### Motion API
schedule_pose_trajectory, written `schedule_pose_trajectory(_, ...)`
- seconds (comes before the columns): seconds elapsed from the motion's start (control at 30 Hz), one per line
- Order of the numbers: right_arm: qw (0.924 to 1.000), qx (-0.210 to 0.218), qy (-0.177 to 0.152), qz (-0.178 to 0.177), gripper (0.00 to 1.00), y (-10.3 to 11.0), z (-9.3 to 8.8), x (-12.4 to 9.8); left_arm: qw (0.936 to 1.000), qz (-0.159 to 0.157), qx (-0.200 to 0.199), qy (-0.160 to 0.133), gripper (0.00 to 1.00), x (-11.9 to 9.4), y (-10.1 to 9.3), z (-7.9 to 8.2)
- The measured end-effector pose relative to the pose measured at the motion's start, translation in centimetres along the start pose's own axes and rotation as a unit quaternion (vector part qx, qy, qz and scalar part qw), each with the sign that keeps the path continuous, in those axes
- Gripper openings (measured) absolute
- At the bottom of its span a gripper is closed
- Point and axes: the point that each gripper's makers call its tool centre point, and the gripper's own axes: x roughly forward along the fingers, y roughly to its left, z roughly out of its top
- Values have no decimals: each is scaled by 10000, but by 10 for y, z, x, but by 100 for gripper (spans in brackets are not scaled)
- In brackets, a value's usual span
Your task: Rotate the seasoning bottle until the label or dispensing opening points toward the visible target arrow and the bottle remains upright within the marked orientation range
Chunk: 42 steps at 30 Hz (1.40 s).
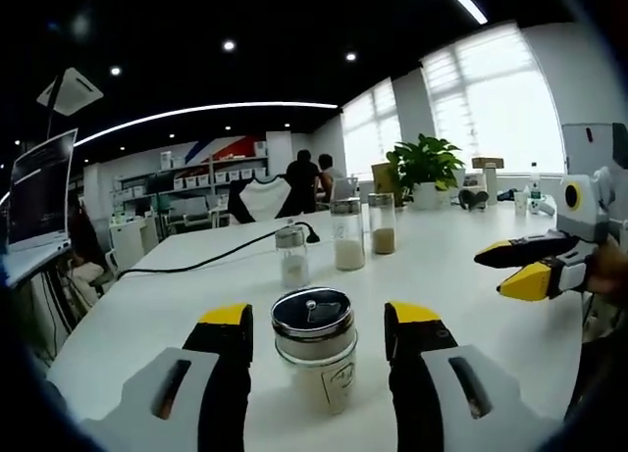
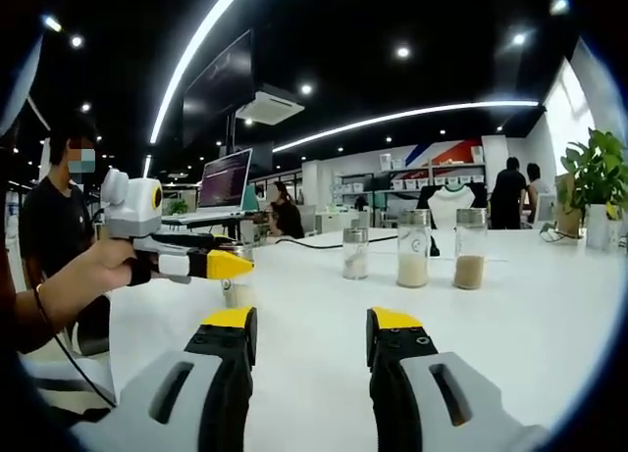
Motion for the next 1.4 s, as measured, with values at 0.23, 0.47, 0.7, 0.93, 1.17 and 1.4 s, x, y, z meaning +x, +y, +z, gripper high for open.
schedule_pose_trajectory(0.23, 9996, 151, -216, 56, 52, 0, 19, -5, 9994, 170, -148, -257, 64, -2, 6, 21)
schedule_pose_trajectory(0.47, 9995, 283, -132, -2, 60, -5, 15, -8, 9992, 137, -199, -327, 68, -1, -1, 28)
schedule_pose_trajectory(0.7, 9993, 299, -142, -145, 61, -15, 17, -17, 9994, 190, -292, -88, 68, 3, -2, 12)
schedule_pose_trajectory(0.93, 9991, 261, -185, -270, 62, -25, 21, -23, 9991, 186, -378, -85, 69, 1, -6, 12)
schedule_pose_trajectory(1.17, 9988, 304, -174, -337, 64, -31, 19, -28, 9993, 180, -318, -105, 69, 2, -12, 19)
schedule_pose_trajectory(1.4, 9987, 291, -147, -379, 64, -36, 18, -31, 9991, 340, -210, -133, 70, 6, -9, 25)
